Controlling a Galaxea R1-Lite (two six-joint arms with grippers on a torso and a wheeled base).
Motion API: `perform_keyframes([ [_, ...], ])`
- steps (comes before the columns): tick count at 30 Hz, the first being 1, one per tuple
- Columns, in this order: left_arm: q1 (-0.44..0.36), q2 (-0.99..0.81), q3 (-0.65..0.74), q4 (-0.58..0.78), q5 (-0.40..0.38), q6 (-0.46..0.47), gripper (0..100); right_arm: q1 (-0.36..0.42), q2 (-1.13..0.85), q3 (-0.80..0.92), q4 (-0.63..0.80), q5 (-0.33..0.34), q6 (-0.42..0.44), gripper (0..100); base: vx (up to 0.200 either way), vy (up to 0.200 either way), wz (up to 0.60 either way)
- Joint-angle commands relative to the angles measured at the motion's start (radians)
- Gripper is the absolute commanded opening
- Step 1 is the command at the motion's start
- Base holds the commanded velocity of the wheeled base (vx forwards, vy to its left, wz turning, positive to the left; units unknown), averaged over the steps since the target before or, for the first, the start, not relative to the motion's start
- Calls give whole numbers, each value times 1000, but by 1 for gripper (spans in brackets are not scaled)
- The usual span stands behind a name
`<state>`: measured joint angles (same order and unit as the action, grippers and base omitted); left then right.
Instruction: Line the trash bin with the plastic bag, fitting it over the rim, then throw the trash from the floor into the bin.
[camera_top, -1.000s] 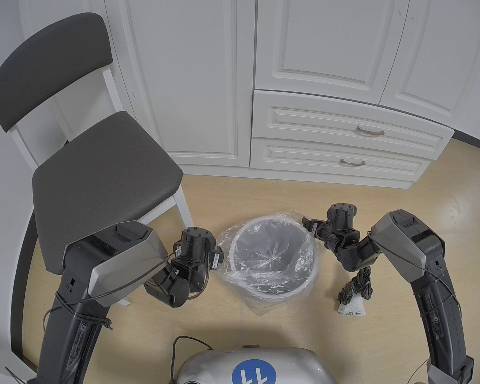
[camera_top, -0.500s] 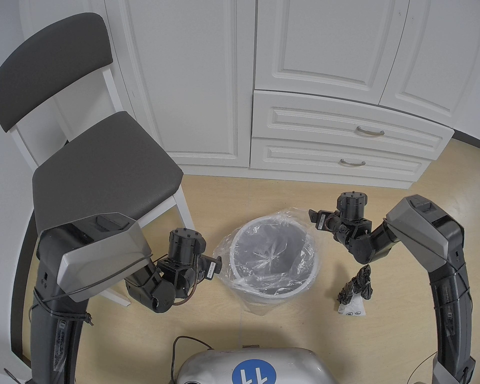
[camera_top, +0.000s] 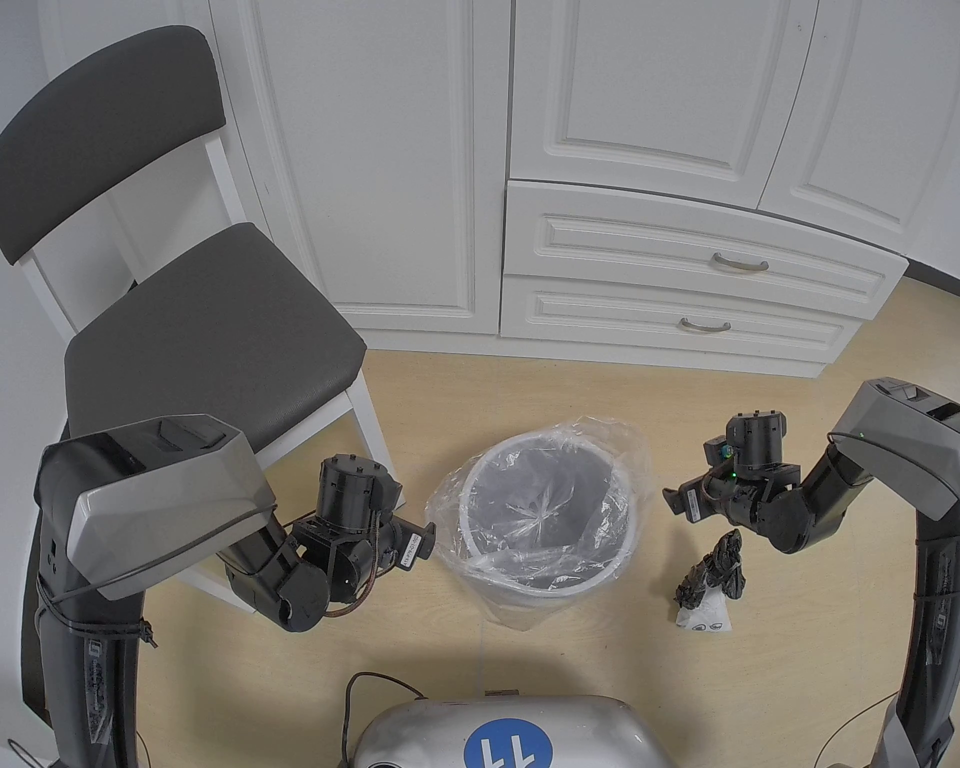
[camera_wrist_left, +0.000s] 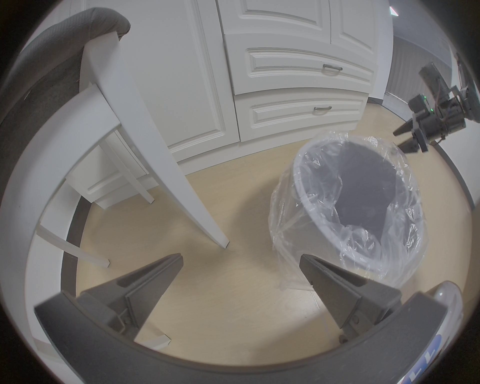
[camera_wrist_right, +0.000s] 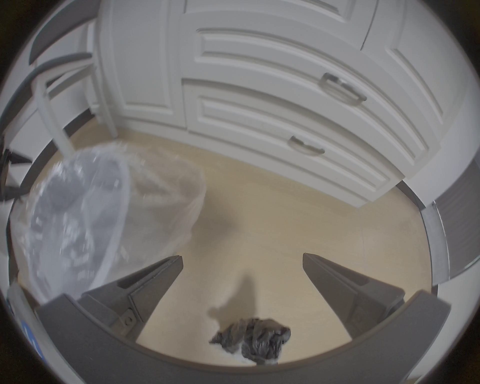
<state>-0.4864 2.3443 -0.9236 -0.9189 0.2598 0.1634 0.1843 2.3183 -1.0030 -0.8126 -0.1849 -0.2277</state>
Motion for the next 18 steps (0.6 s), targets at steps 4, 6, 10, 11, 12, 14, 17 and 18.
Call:
perform_keyframes([
  [4, -6, -11, 17, -12, -1, 4, 100, 49, 3, 96, 3, 90, -19, 100, 0, 0, 0],
  [6, -9, -14, 17, -14, -1, 2, 100, 75, 27, 98, 3, 105, -15, 100, 0, 0, 0],
  [10, -8, -14, 14, -18, -1, 1, 100, 110, 72, 89, 1, 119, 19, 100, 0, 0, 0],
  [11, -8, -16, 12, -18, -1, 1, 100, 113, 82, 81, 0, 119, 28, 100, 0, 0, 0],
  [12, -8, -16, 11, -18, -1, 1, 100, 113, 92, 72, -7, 117, 34, 100, 0, 0, 0],
  [14, -6, -16, 8, -18, -1, -1, 100, 113, 101, 57, -10, 114, 41, 100, 0, 0, 0],
  [17, -6, -16, 3, -20, -1, -5, 100, 106, 133, -29, -13, 90, 114, 100, 0, 0, 0],
  [18, -6, -17, 3, -20, -1, -5, 100, 104, 142, -59, -14, 76, 146, 100, 0, 0, 0],
])
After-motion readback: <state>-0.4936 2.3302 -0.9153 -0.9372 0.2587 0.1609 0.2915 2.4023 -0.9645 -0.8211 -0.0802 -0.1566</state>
